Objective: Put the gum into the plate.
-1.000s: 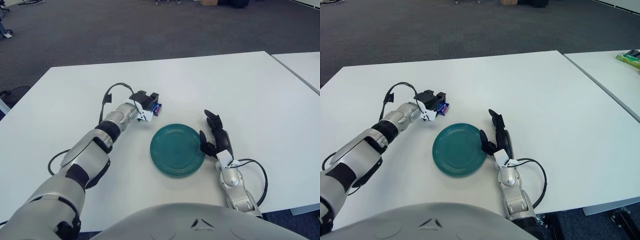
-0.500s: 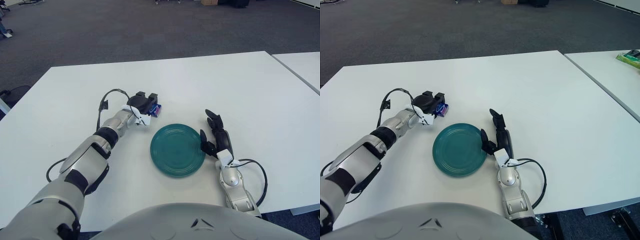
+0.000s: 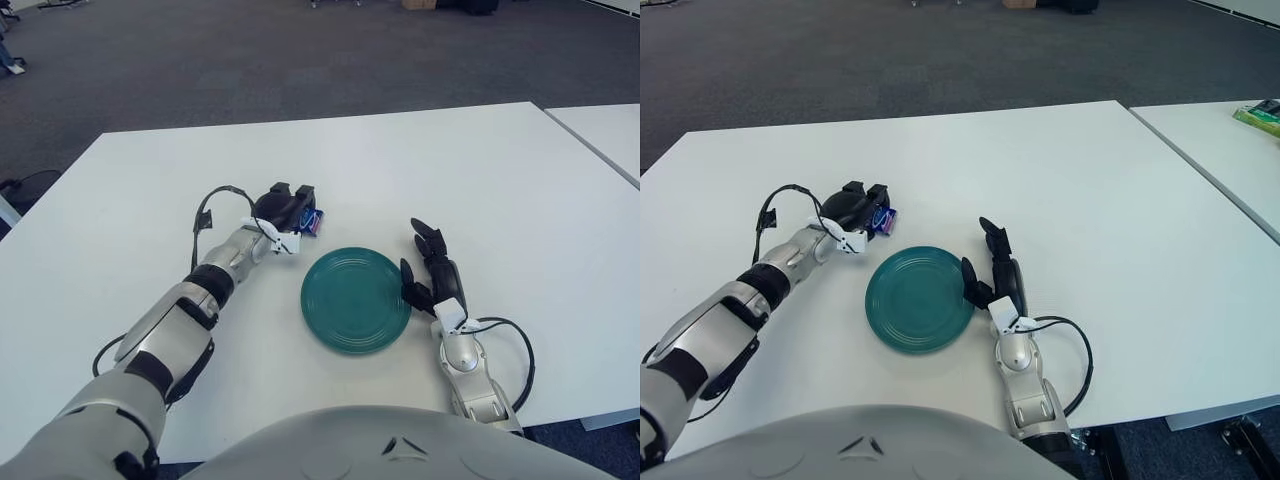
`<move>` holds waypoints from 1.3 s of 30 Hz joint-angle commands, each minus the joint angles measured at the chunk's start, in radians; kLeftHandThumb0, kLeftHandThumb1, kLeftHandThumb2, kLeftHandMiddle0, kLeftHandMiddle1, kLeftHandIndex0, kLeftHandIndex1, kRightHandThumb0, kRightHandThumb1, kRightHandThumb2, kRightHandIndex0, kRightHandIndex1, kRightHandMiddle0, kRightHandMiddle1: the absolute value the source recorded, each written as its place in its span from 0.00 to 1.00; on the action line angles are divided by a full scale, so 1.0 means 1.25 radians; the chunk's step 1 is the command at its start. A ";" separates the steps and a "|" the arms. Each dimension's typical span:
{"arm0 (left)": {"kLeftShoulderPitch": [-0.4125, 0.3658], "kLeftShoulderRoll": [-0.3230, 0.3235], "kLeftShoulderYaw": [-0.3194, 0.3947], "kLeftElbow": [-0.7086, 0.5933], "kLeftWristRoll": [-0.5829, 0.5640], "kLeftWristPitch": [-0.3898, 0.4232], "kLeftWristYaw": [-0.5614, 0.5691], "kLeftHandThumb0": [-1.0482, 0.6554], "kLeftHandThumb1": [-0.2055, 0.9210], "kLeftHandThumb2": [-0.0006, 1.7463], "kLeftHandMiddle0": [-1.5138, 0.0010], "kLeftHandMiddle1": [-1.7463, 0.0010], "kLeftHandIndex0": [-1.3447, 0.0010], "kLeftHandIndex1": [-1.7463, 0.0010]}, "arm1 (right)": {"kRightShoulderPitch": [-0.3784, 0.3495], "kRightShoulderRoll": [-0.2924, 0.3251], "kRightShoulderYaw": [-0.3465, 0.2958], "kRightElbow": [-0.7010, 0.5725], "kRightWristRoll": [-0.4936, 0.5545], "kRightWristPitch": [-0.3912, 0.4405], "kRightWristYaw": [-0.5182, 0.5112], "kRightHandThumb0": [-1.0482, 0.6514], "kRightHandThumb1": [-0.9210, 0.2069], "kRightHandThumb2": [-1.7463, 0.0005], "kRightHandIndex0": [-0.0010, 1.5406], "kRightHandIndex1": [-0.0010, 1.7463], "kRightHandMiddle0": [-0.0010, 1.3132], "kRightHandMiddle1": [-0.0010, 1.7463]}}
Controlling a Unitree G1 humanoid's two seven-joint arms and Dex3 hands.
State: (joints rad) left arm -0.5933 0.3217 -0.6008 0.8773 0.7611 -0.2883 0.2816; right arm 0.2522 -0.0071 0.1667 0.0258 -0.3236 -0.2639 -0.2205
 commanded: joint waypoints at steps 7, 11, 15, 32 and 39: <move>0.012 0.075 0.063 -0.166 0.011 0.033 -0.003 0.62 0.28 0.88 0.50 0.03 0.58 0.00 | 0.009 -0.003 -0.001 0.009 0.010 0.029 0.021 0.20 0.00 0.53 0.20 0.00 0.00 0.31; 0.025 0.104 0.105 -0.262 -0.005 0.042 -0.027 0.62 0.28 0.88 0.51 0.03 0.58 0.00 | 0.012 -0.003 -0.002 0.006 0.008 0.028 0.022 0.20 0.00 0.53 0.19 0.00 0.00 0.30; 0.070 0.130 0.155 -0.429 -0.019 0.075 -0.081 0.62 0.28 0.89 0.52 0.01 0.57 0.00 | 0.015 0.000 0.000 0.003 0.004 0.029 0.019 0.19 0.00 0.53 0.18 0.00 0.00 0.29; 0.157 0.119 0.224 -0.815 0.000 0.205 -0.282 0.62 0.36 0.80 0.52 0.09 0.61 0.00 | 0.020 0.000 0.002 -0.009 0.004 0.043 0.029 0.15 0.00 0.52 0.18 0.00 0.00 0.27; 0.182 0.100 0.193 -0.894 0.009 0.225 -0.371 0.62 0.35 0.80 0.50 0.14 0.58 0.00 | 0.019 -0.001 0.003 -0.003 0.000 0.035 0.024 0.16 0.00 0.52 0.18 0.00 0.00 0.27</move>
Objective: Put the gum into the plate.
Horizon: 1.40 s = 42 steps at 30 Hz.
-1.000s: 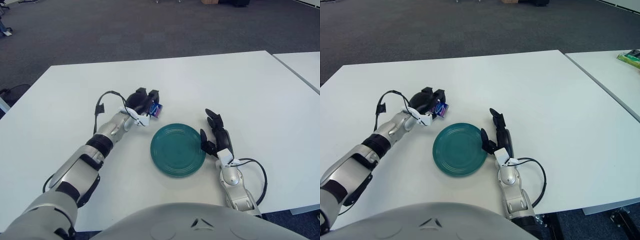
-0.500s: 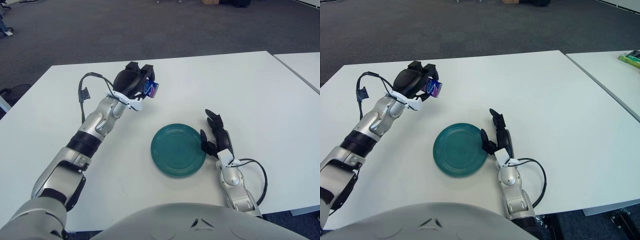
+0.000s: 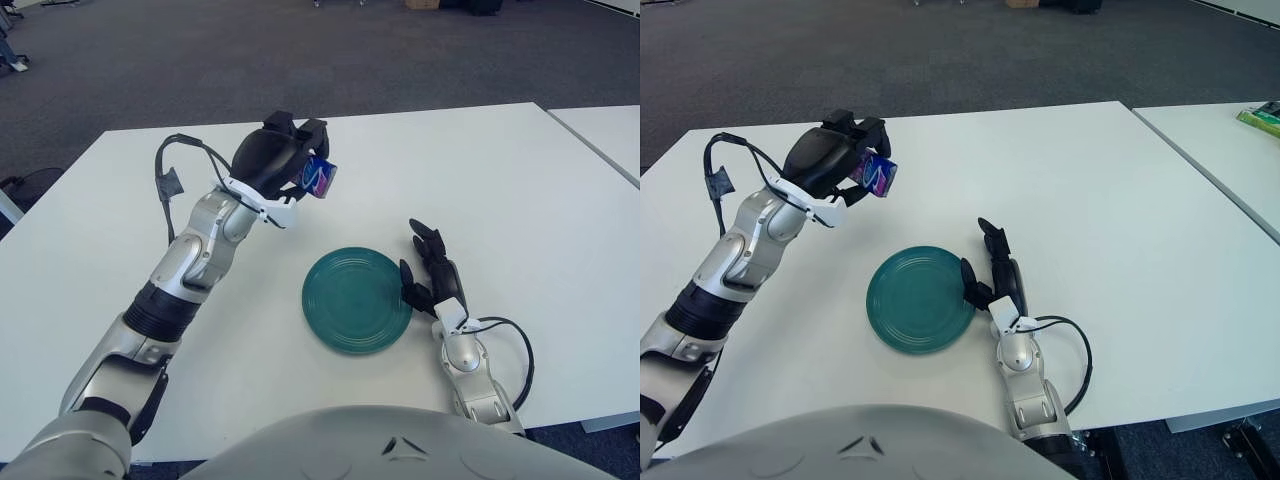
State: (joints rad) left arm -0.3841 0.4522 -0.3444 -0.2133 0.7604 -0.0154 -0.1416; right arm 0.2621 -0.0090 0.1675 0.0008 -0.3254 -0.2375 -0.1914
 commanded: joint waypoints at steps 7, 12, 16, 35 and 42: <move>0.046 -0.026 -0.065 -0.067 0.060 -0.010 -0.069 0.62 0.31 0.81 0.48 0.18 0.54 0.00 | 0.013 0.001 0.003 0.017 0.002 0.018 0.000 0.16 0.00 0.53 0.20 0.01 0.00 0.28; 0.108 -0.032 -0.091 -0.055 0.094 -0.056 -0.019 0.62 0.28 0.84 0.47 0.16 0.54 0.00 | 0.004 0.005 -0.009 0.034 0.013 0.022 -0.006 0.18 0.00 0.53 0.21 0.01 0.00 0.29; 0.131 -0.062 -0.126 0.007 0.120 -0.076 0.025 0.62 0.28 0.85 0.48 0.12 0.54 0.00 | -0.005 0.008 -0.018 0.053 0.018 0.017 -0.013 0.20 0.00 0.53 0.23 0.01 0.00 0.31; 0.143 -0.051 -0.157 0.012 0.171 -0.175 0.011 0.62 0.26 0.87 0.51 0.09 0.51 0.00 | -0.017 0.009 -0.040 0.057 0.051 0.029 0.004 0.26 0.00 0.51 0.22 0.01 0.00 0.32; 0.137 -0.046 -0.162 0.002 0.176 -0.184 -0.044 0.62 0.29 0.85 0.51 0.11 0.53 0.00 | -0.021 0.011 -0.048 0.057 0.071 0.027 0.008 0.27 0.00 0.51 0.23 0.01 0.00 0.32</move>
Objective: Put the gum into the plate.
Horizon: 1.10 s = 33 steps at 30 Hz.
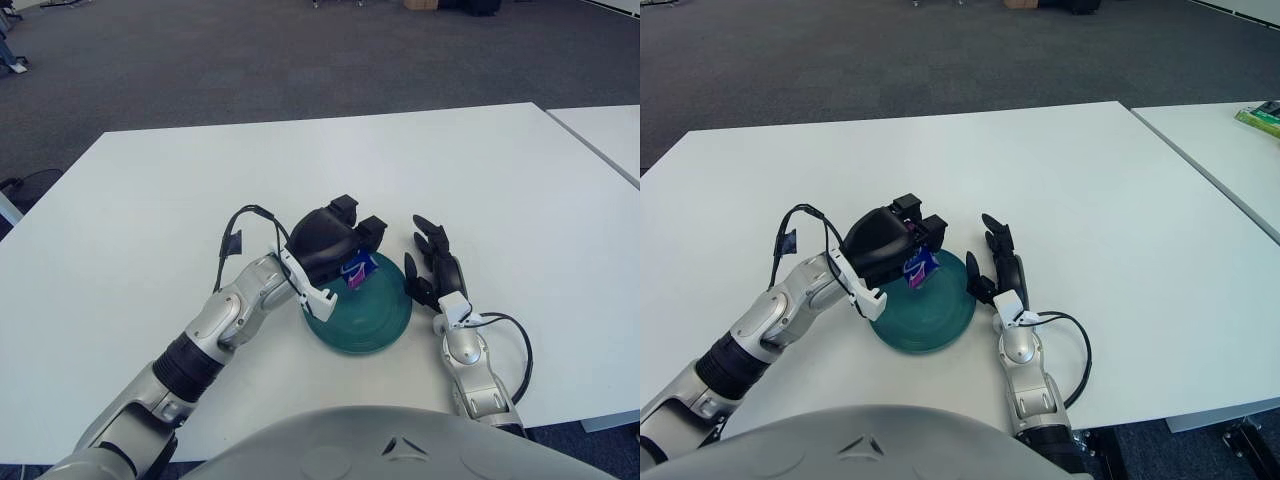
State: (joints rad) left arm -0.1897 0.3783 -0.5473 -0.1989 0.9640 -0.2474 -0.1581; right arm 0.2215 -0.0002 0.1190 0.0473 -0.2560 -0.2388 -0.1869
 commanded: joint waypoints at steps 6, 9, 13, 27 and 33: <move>-0.014 0.008 0.000 -0.017 0.024 0.008 -0.064 0.62 0.30 0.83 0.51 0.12 0.54 0.00 | 0.008 0.008 -0.015 0.019 0.022 0.041 0.005 0.27 0.00 0.51 0.23 0.01 0.00 0.31; -0.009 0.003 -0.003 -0.022 0.030 0.014 -0.082 0.62 0.32 0.82 0.51 0.13 0.55 0.00 | 0.008 0.009 -0.017 0.016 0.024 0.046 0.006 0.27 0.00 0.51 0.22 0.00 0.00 0.31; 0.004 -0.008 -0.009 -0.017 0.042 0.022 -0.076 0.62 0.33 0.81 0.51 0.13 0.56 0.00 | 0.008 0.015 -0.019 0.015 0.023 0.049 0.000 0.27 0.00 0.50 0.22 0.00 0.00 0.32; 0.016 -0.008 -0.006 0.038 0.013 -0.031 -0.004 0.62 0.25 0.89 0.50 0.07 0.52 0.00 | 0.005 0.013 -0.025 0.016 0.037 0.049 0.015 0.27 0.00 0.49 0.22 0.00 0.00 0.33; 0.023 -0.014 0.000 0.033 0.003 -0.031 -0.005 0.62 0.22 0.92 0.49 0.05 0.50 0.00 | 0.003 0.009 -0.025 0.016 0.036 0.047 0.017 0.27 0.00 0.49 0.22 0.00 0.00 0.32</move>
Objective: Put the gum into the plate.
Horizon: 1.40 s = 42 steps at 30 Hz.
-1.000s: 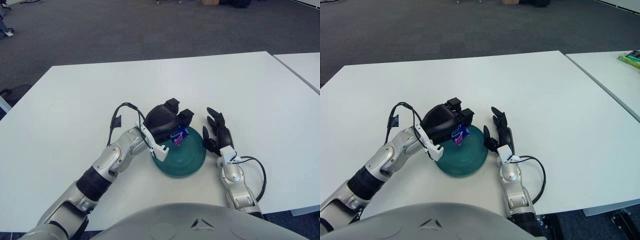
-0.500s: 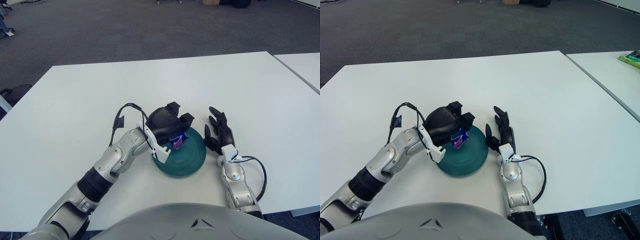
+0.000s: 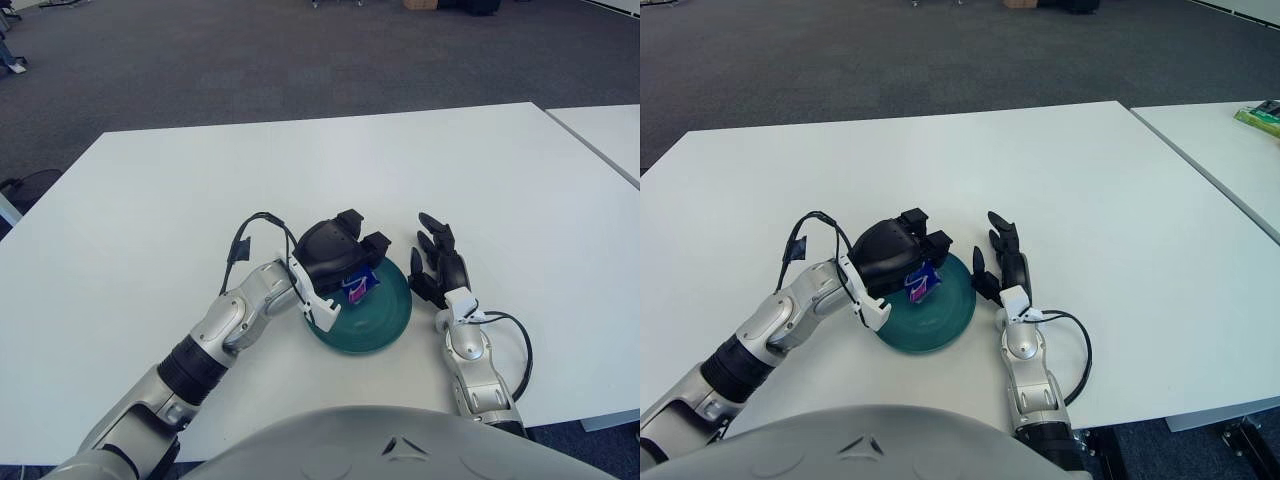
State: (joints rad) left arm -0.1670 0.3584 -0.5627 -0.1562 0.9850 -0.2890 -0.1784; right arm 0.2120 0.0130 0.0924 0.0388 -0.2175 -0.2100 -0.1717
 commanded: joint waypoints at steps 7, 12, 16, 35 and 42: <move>0.005 0.010 0.019 -0.016 -0.100 -0.003 -0.067 0.61 0.31 0.82 0.54 0.01 0.49 0.13 | 0.010 0.005 -0.005 0.023 0.012 0.023 0.006 0.26 0.00 0.50 0.22 0.00 0.00 0.32; 0.011 0.034 0.021 -0.001 -0.130 -0.024 -0.087 0.61 0.51 0.68 0.62 0.00 0.63 0.12 | 0.011 0.004 -0.004 0.017 0.009 0.028 0.008 0.27 0.00 0.50 0.22 0.00 0.00 0.32; 0.013 0.038 0.017 0.015 -0.127 -0.027 -0.086 0.61 0.69 0.52 0.66 0.09 0.75 0.08 | 0.012 0.001 -0.002 0.015 0.000 0.027 0.005 0.27 0.00 0.51 0.23 0.00 0.00 0.33; 0.003 0.051 0.013 -0.005 -0.124 -0.006 -0.162 0.15 1.00 0.31 0.74 0.76 1.00 0.46 | 0.017 -0.010 0.005 -0.003 -0.020 0.040 0.013 0.26 0.00 0.50 0.24 0.01 0.00 0.33; 0.006 0.054 0.020 -0.008 -0.129 -0.005 -0.172 0.13 1.00 0.34 0.73 0.90 1.00 0.53 | 0.017 -0.007 0.003 -0.007 -0.009 0.048 0.020 0.25 0.00 0.50 0.23 0.00 0.00 0.32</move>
State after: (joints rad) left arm -0.1479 0.4114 -0.5529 -0.1603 0.8317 -0.2977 -0.3835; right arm 0.2158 0.0028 0.0971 0.0172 -0.2431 -0.1847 -0.1567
